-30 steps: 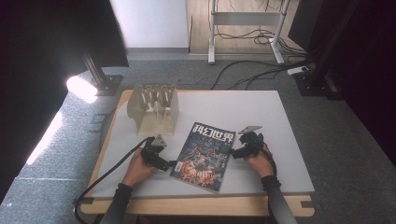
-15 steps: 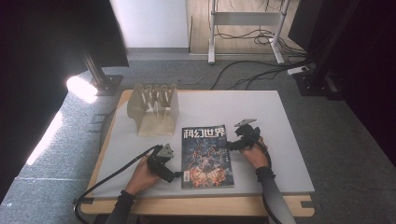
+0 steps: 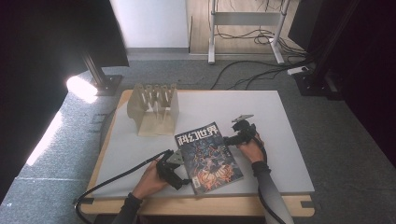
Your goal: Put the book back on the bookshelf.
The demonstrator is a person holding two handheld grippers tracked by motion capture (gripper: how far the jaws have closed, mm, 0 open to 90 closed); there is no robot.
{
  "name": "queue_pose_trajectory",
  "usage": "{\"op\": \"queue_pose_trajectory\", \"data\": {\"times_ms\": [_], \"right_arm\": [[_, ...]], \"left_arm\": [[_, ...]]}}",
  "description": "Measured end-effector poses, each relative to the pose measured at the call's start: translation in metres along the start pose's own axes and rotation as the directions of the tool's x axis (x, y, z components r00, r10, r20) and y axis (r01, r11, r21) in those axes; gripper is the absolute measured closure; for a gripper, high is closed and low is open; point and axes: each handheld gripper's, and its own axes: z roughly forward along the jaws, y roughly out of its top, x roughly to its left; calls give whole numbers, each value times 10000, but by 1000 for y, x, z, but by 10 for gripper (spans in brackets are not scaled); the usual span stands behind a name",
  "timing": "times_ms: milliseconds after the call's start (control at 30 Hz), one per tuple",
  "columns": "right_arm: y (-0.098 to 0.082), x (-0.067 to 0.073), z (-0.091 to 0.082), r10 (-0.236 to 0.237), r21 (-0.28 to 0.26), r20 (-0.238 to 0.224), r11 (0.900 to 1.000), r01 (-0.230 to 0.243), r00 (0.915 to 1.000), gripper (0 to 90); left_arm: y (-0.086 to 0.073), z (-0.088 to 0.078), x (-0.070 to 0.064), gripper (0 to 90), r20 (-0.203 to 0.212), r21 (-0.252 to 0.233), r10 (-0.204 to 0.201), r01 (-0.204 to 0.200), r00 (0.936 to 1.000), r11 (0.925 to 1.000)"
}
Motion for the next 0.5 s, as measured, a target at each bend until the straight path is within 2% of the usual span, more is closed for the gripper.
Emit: {"op": "queue_pose_trajectory", "data": {"times_ms": [67,100,133,167,233,300,333,367,400,467,500], "right_arm": [[0,-3,-8,235,-186,-242,9995,-239,9994,65],[1,-3,-12,349,-274,-501,9990,-363,9981,65],[2,0,-18,423,-387,-971,9982,-462,9944,86],[2,0,-18,423,-387,-971,9982,-462,9944,86],[3,6,-20,313,-375,-1386,9986,-368,9899,116],[4,14,-19,293,-333,-1781,9988,-357,9836,130],[5,22,-15,294,-176,-2105,9993,-339,9771,140],[5,22,-15,294,-176,-2105,9993,-339,9771,140],[7,28,-9,374,-60,-2345,9992,-399,9714,162],[7,29,-7,467,13,-2439,9989,-478,9687,175],[7,32,-3,615,120,-2655,9981,-605,9621,213]], "left_arm": [[0,0,0,0,-1,-3,-2,2,10000,10000],[0,0,0,0,-1,-2,-5,5,10000,10000],[0,0,0,0,-6,-2,-18,18,10000,10000],[0,0,0,0,-6,-2,-18,18,10000,10000],[0,0,0,0,-17,1,-61,61,10000,10000],[0,0,-1,0,-52,9,-124,124,9999,9999],[0,0,-1,0,-96,25,-177,178,9998,9998],[0,1,-2,0,-139,1,-252,252,9996,9997],[0,1,-3,0,-173,-1,-260,260,9995,9997],[1,1,-4,0,-227,0,-317,318,9992,9995],[1,1,-4,0,-250,15,-344,344,9991,9994]]}}
